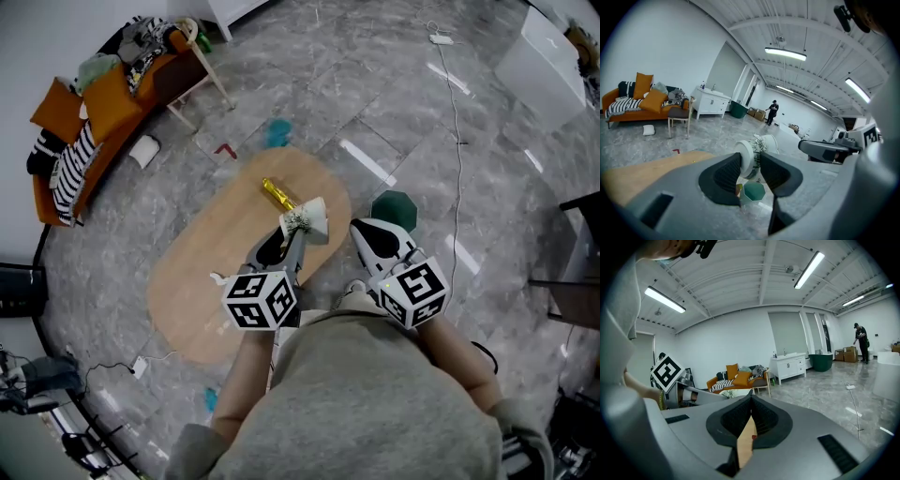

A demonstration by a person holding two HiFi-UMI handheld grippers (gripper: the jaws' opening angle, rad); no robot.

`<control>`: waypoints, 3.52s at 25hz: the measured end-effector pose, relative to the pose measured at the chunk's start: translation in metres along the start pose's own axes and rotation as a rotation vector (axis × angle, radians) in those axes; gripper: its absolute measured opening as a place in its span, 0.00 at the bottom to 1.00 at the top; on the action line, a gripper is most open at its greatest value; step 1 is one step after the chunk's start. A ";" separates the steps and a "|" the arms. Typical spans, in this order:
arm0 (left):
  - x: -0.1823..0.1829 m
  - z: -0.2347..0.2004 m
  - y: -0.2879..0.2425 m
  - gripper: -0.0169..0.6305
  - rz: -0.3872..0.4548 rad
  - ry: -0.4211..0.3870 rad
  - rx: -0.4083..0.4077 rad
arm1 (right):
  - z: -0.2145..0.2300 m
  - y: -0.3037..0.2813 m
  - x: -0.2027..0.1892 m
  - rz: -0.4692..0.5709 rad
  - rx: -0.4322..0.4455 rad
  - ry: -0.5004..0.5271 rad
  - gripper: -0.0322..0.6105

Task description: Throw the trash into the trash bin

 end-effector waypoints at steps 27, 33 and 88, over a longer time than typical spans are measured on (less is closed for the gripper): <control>-0.009 0.073 -0.104 0.24 -0.107 -0.071 -0.152 | 0.098 0.064 -0.026 0.018 -0.219 -0.097 0.06; -0.010 0.084 -0.116 0.24 -0.128 -0.082 -0.187 | 0.106 0.075 -0.032 0.020 -0.274 -0.126 0.06; -0.116 0.044 -0.373 0.24 -0.498 -0.111 -0.331 | 0.232 -0.004 -0.162 -0.156 -0.525 -0.378 0.06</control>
Point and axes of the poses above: the fingertips, and each gripper's own axes: y backward along the fingers, z to its right, x out of its top, the point moved 9 cm from there along y, backward along the fingers, and after that the axes turned 8 degrees about -x, right-handed, at the moved point
